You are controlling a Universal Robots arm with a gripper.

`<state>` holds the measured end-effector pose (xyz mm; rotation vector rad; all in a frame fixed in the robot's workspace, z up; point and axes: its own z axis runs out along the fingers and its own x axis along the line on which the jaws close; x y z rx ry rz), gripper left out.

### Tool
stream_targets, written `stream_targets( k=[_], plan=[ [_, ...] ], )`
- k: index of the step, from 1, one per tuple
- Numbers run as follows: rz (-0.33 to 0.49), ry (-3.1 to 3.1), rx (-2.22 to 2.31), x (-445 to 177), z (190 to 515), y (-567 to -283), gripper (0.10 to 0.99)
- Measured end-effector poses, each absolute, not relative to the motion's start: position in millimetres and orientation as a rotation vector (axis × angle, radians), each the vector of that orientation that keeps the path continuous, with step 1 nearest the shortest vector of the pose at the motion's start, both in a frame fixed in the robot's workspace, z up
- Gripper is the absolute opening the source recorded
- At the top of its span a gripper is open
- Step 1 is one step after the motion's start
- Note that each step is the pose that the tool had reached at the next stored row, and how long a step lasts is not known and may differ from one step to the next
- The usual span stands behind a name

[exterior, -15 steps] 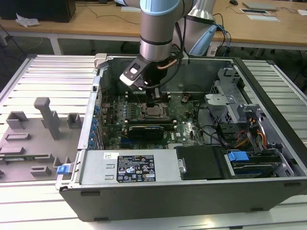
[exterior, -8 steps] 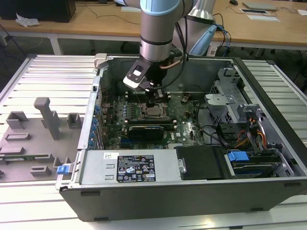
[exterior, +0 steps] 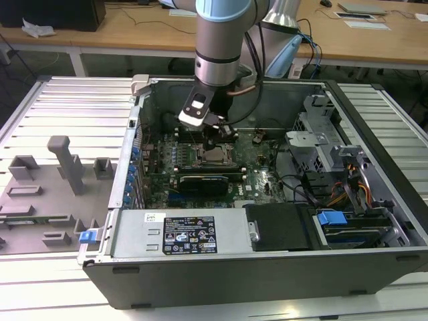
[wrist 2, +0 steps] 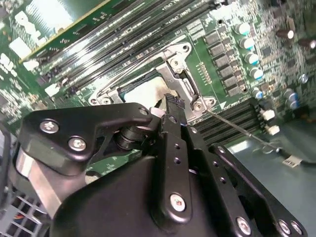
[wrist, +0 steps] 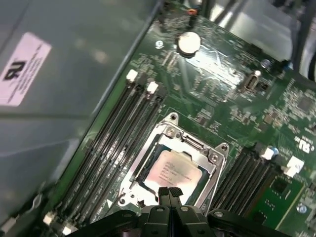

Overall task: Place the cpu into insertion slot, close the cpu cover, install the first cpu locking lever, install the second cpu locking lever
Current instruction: 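Close the cpu cover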

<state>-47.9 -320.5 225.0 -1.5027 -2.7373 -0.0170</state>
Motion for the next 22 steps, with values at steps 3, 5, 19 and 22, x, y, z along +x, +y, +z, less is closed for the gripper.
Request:
stream_targets(
  k=[3, 5, 19, 22],
  plan=[
    [-0.016, -2.785, -1.412, -47.9, 224.8, -320.5, 0.106],
    [-0.015, -2.81, -1.361, -47.9, 224.8, -320.6, 0.106],
    [-0.01, -3.001, -0.855, -47.9, 224.4, -320.6, 0.106],
    [-0.009, -3.029, -0.75, -47.9, 224.4, -320.5, 0.106]
  ],
)
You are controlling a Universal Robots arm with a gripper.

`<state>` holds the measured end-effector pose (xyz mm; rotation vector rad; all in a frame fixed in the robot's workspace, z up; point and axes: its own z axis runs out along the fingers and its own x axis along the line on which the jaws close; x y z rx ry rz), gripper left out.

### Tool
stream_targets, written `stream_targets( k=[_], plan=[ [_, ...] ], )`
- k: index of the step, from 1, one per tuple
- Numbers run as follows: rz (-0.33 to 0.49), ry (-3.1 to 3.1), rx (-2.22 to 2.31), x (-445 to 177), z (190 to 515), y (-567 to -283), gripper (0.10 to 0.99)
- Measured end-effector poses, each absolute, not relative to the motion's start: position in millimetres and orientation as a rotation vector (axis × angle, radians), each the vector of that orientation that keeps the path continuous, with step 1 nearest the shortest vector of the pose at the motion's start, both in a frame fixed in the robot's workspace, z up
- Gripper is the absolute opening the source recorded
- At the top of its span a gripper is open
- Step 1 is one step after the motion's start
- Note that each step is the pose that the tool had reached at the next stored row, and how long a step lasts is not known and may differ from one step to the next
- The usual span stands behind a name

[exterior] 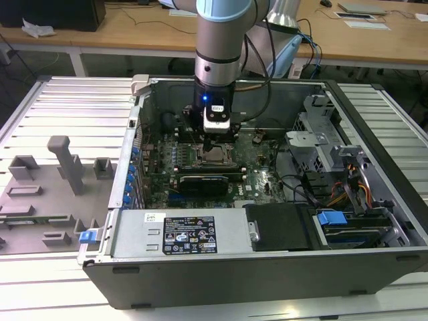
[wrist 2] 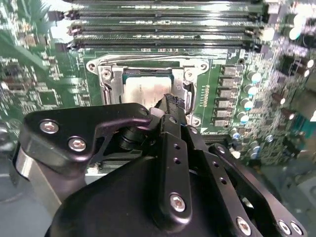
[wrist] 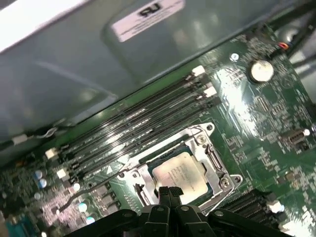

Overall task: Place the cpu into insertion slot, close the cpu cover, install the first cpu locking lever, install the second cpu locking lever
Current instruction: 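Close the cpu cover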

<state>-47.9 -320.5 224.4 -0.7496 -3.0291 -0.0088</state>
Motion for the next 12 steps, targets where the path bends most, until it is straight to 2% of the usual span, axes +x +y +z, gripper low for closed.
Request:
stream_targets(
  k=[12],
  plan=[
    [-0.006, -3.112, -0.305, -47.9, 223.8, -320.5, 0.106]
  ],
)
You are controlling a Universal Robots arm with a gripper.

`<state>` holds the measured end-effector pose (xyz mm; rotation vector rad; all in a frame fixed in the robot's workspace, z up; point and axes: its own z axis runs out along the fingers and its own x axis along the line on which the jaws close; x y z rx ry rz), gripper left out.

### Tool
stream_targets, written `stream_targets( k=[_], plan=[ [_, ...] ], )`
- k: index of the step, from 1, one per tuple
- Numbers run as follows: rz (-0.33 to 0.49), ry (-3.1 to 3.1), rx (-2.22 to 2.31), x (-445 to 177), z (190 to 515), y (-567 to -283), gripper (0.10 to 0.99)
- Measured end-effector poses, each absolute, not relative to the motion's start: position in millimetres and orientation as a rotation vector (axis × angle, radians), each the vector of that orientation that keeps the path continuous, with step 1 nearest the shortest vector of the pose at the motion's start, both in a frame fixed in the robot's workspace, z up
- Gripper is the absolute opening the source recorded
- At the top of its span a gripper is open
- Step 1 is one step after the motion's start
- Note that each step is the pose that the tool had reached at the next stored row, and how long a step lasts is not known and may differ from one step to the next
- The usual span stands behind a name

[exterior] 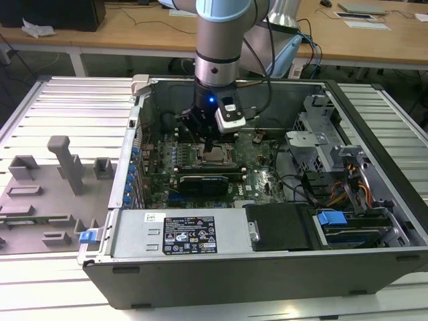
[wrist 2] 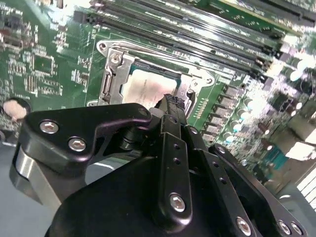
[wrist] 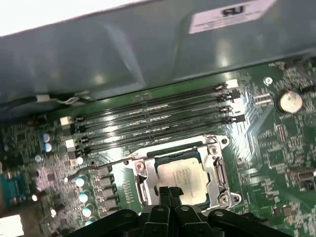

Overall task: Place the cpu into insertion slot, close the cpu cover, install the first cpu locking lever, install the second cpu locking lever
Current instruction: 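Close the cpu cover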

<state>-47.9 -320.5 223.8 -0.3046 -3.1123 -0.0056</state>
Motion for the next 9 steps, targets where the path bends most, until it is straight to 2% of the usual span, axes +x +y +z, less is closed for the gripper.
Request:
stream_targets(
  k=[9],
  plan=[
    [-0.015, -3.154, -0.047, -49.6, 222.7, -320.7, 0.106]
  ],
)
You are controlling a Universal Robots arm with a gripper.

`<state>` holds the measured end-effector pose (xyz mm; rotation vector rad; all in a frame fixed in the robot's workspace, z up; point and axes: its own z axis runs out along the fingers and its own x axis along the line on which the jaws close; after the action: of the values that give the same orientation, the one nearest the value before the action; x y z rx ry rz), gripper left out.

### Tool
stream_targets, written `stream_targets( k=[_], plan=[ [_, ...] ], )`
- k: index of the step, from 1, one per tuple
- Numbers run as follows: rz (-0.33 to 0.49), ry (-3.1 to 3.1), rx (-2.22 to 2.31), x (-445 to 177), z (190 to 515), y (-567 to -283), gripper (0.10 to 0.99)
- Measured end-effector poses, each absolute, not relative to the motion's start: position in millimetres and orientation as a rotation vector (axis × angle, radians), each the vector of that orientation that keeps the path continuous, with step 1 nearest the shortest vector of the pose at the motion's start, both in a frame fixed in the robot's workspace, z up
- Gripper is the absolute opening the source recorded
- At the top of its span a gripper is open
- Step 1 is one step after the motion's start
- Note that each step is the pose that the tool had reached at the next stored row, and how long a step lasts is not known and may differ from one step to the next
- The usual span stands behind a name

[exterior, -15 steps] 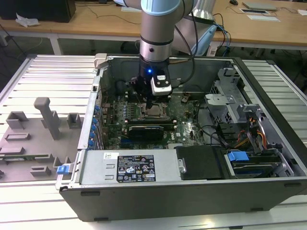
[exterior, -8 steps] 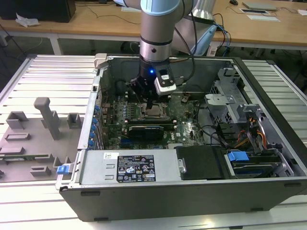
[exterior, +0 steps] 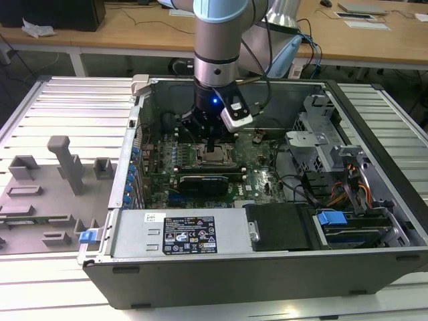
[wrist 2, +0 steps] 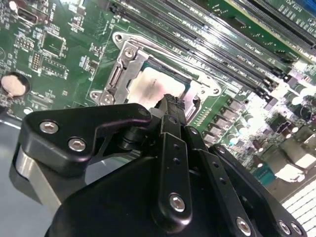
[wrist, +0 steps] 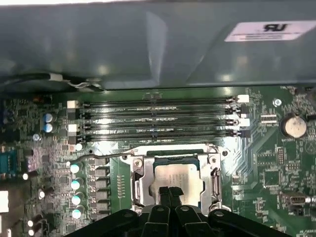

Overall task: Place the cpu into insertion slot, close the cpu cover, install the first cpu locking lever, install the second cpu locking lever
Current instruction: 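Close the cpu cover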

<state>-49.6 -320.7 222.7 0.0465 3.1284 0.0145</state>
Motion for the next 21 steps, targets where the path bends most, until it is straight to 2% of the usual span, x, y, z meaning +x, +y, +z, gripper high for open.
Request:
stream_targets(
  k=[21],
  plan=[
    [0.015, 3.127, -0.122, -65, 209, -320, 0.106]
  ],
)
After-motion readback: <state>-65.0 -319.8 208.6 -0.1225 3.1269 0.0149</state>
